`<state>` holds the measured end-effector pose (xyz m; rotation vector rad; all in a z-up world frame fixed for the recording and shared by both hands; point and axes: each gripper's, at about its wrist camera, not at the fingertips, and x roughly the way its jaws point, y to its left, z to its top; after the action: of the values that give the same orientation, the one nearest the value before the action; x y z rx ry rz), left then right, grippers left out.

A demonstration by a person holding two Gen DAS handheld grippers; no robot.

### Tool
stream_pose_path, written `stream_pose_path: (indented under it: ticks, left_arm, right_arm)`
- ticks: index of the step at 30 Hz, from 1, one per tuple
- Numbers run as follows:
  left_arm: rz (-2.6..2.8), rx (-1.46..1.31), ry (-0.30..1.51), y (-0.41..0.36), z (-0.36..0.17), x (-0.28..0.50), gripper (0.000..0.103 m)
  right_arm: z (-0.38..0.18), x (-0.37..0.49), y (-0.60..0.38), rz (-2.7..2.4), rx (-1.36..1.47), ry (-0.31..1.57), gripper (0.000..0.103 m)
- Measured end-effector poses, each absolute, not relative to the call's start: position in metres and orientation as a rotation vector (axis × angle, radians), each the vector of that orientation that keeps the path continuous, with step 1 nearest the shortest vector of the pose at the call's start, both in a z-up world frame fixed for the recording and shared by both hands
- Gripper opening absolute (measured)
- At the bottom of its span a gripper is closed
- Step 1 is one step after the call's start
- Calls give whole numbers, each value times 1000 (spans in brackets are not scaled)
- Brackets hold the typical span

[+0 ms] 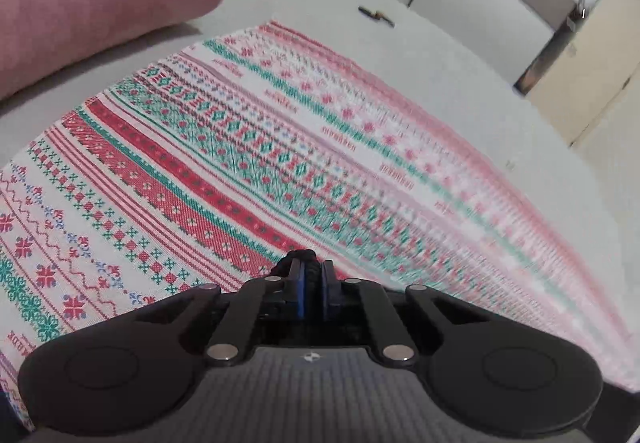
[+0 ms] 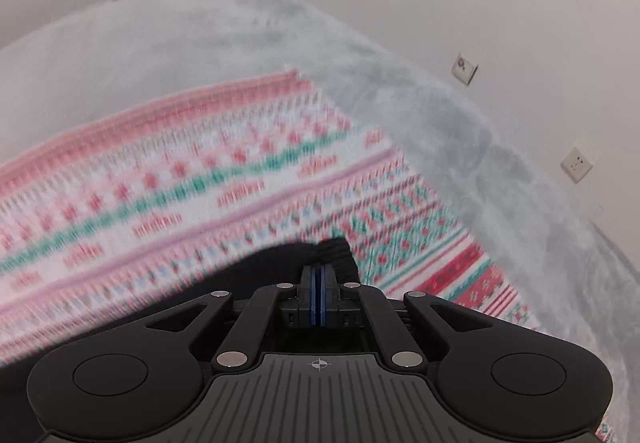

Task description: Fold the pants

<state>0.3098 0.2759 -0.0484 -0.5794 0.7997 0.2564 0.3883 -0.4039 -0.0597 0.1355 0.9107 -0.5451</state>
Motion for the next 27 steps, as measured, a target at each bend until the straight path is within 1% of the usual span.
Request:
stream_pose_path:
  ticks: [2, 4, 7, 9, 12, 16, 18, 20, 22, 24, 25, 27]
  left_arm:
    - [244, -645, 755, 285, -37, 300, 31]
    - [265, -629, 744, 285, -30, 294, 31]
    - [278, -601, 752, 279, -37, 294, 31]
    - [277, -593, 752, 277, -42, 294, 31]
    - [279, -589, 761, 276, -46, 296, 31]
    - [248, -626, 720, 283, -33, 292, 31]
    - [213, -647, 679, 285, -21, 280, 31]
    - [168, -640, 631, 285, -6, 260, 31]
    - [134, -565, 594, 277, 12, 231, 31]
    - [124, -477, 589, 271, 21, 189, 31]
    - [122, -454, 609, 271, 20, 165, 31]
    - [112, -390, 676, 268, 8, 130, 31]
  right_arm:
    - [-32, 379, -410, -521, 201, 848, 1]
    - [-4, 366, -418, -484, 274, 782, 1]
    - [17, 350, -424, -475, 280, 783, 1]
    - [15, 344, -424, -503, 221, 827, 0]
    - [0, 333, -425, -524, 217, 862, 0]
    - [-24, 335, -415, -555, 191, 926, 0]
    - [-21, 338, -408, -568, 170, 927, 0]
    - [-3, 339, -406, -554, 196, 909, 0]
    - [32, 325, -408, -494, 253, 830, 0]
    - [74, 287, -416, -368, 310, 658, 0]
    - [91, 258, -421, -300, 318, 556, 0]
    - [101, 193, -433, -176, 318, 390, 0]
